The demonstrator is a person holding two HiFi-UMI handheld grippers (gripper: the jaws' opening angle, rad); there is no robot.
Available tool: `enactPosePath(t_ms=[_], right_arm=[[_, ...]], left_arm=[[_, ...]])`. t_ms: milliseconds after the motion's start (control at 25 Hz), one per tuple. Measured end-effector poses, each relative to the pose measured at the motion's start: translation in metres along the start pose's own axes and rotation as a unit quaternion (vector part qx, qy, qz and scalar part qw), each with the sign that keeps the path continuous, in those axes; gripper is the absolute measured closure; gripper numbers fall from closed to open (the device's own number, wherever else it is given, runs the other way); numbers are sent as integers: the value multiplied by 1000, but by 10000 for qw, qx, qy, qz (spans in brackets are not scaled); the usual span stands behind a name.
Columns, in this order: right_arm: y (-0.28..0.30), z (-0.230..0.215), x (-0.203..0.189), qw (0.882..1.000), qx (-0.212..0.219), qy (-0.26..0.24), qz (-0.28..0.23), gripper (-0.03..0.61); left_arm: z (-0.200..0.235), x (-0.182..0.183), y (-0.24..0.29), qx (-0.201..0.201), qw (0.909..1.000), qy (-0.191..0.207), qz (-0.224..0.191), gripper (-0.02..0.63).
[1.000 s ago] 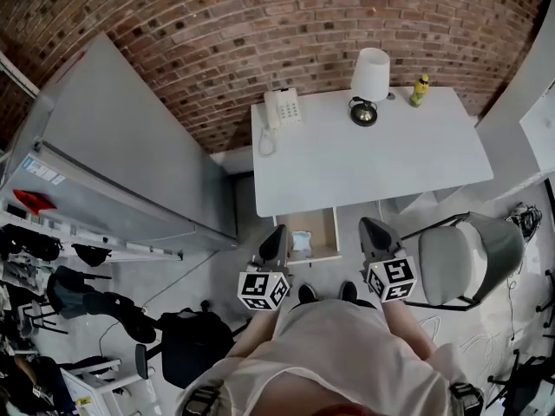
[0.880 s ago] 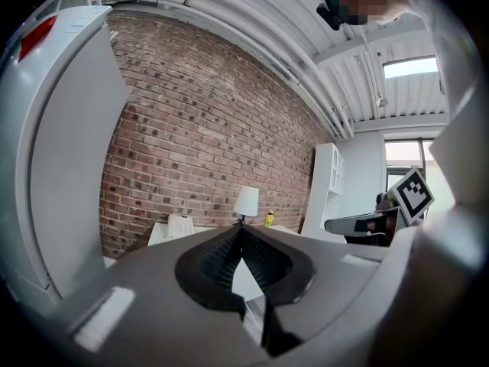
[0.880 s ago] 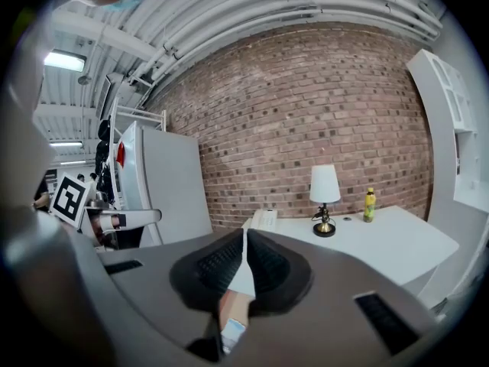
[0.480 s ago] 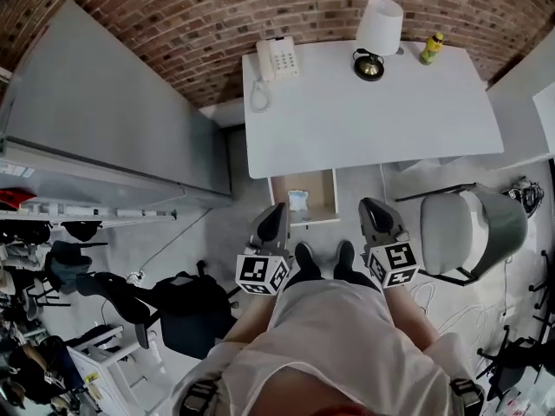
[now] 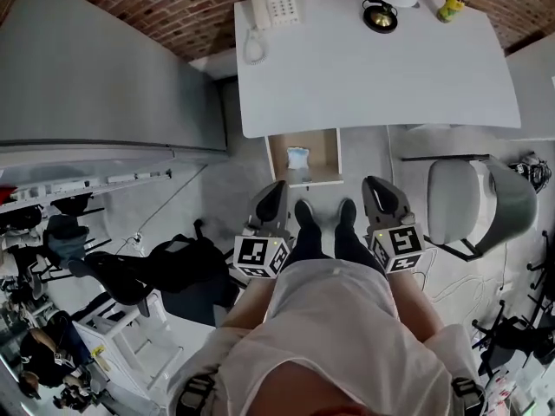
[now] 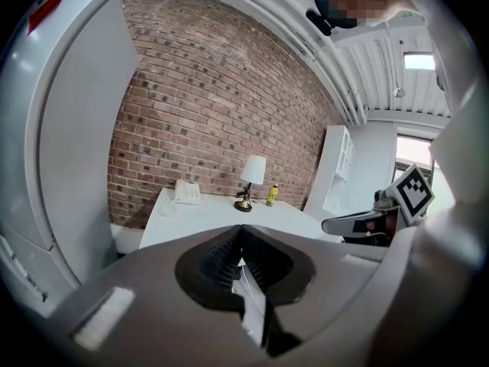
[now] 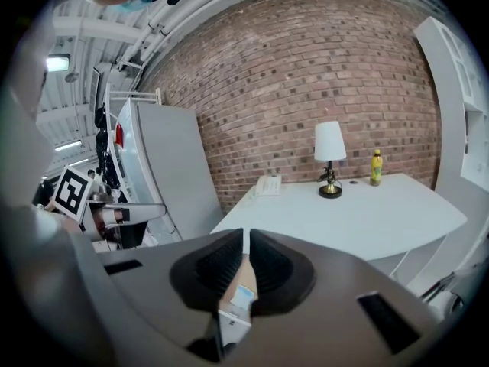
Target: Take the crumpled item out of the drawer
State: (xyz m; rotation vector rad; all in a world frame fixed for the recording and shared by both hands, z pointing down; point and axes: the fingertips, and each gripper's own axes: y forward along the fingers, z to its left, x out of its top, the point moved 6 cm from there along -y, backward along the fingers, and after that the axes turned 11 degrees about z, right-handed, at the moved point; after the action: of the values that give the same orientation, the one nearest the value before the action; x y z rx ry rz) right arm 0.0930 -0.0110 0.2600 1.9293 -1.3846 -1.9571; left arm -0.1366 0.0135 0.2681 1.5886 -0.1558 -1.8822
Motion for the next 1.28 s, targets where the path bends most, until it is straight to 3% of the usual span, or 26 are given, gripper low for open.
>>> enactPosePath(t_ms=[600,1280], right_arm=[[58,2,-41,9983,85,7,569,569],[128,-21,-108,9939,123,401,1018,569]], left_arm=[[37,-74,23,59,9965,-555,616,604],[61,-146,67,125,9895,-731,1240,604]])
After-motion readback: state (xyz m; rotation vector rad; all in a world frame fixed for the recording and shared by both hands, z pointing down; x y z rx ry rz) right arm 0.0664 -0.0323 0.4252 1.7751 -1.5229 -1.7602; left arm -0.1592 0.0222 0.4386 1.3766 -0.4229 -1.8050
